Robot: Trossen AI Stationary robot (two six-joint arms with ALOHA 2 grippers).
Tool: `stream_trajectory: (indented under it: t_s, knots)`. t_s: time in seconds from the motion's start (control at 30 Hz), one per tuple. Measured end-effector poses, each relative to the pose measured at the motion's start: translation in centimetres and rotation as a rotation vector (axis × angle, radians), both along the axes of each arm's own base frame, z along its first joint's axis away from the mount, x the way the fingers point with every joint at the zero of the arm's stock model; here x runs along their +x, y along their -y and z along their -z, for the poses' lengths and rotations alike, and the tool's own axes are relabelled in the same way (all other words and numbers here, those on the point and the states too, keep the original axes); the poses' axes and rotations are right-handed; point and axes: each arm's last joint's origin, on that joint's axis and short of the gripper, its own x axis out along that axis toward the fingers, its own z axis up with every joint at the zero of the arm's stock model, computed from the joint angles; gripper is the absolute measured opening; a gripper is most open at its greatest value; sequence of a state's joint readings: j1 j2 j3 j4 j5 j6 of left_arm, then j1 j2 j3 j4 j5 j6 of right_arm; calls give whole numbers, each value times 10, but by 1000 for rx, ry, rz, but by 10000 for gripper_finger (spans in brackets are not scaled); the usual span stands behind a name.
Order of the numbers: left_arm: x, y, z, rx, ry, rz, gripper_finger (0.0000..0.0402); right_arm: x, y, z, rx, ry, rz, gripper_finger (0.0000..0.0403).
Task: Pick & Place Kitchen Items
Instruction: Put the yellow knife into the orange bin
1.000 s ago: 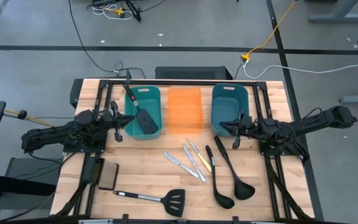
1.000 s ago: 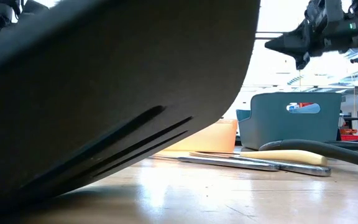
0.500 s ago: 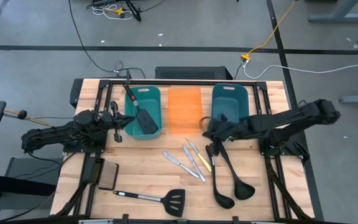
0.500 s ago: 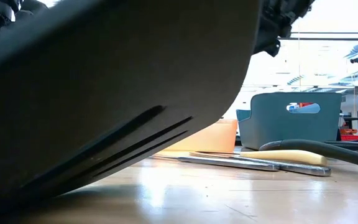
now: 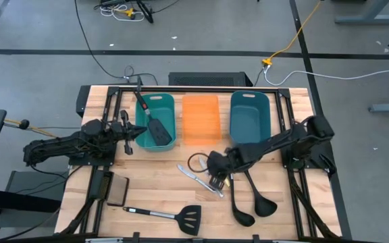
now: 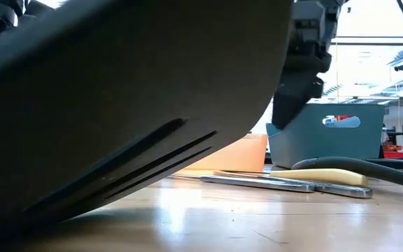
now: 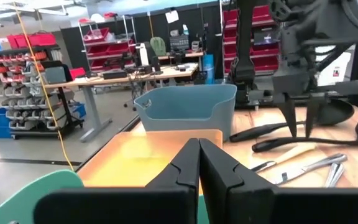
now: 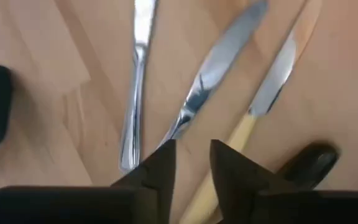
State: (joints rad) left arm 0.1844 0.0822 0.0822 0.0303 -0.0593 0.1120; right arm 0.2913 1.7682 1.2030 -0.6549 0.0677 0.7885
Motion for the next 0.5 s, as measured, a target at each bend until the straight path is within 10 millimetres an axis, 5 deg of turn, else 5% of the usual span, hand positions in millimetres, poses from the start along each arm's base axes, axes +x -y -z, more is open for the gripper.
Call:
stream_trajectory:
  t_s: [0.17, 0.5]
  knots:
    - [0, 0, 0, 0, 1, 0, 17, 2, -4, 6, 7, -4, 67, 143]
    - [0, 0, 0, 1, 1, 0, 18, -4, -6, 11, 19, -50, 129, 140]
